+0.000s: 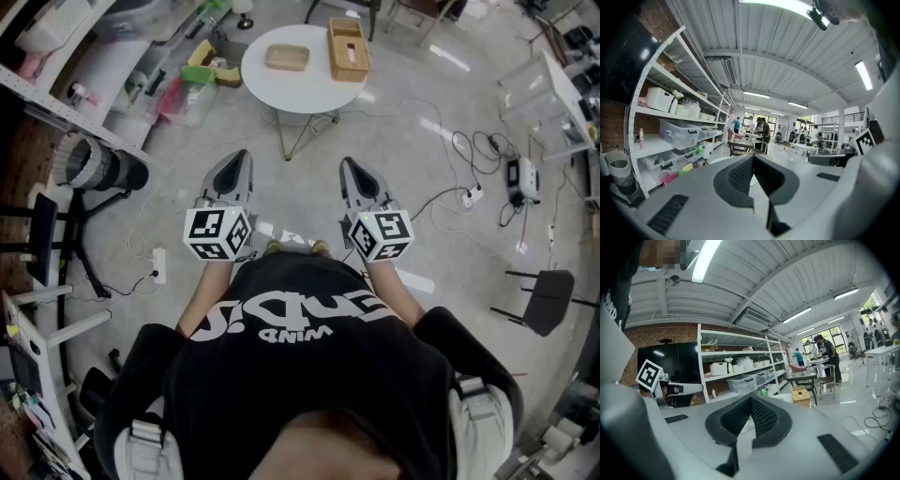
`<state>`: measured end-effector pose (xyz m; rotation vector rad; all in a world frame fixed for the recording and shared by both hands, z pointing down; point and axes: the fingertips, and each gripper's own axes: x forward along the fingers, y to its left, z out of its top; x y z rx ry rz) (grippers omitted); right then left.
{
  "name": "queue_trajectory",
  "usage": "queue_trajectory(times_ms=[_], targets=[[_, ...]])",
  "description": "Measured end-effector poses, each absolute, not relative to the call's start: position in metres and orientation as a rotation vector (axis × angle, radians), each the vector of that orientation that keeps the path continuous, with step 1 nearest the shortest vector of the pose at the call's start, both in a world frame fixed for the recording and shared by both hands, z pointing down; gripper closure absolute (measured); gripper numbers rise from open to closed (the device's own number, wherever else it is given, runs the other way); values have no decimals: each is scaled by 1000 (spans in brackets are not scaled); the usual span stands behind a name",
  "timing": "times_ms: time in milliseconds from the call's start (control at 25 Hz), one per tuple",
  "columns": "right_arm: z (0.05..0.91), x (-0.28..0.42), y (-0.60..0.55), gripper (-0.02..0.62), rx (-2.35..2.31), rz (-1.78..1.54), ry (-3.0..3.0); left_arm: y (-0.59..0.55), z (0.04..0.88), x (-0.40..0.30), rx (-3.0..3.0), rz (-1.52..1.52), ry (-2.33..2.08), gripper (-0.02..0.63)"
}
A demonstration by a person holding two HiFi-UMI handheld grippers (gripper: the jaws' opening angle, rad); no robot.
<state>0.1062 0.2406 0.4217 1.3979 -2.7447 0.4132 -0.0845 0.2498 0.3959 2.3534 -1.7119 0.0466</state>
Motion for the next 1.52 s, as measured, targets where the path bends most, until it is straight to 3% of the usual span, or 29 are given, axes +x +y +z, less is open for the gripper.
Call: queue_trajectory(times_ms=[760, 1520], targets=[[442, 75, 215, 597, 1553, 447, -2686, 215, 415, -141, 2365, 60, -1707, 606], [451, 74, 47, 597, 1509, 481, -2710, 50, 420, -132, 2345, 54, -1715, 606]])
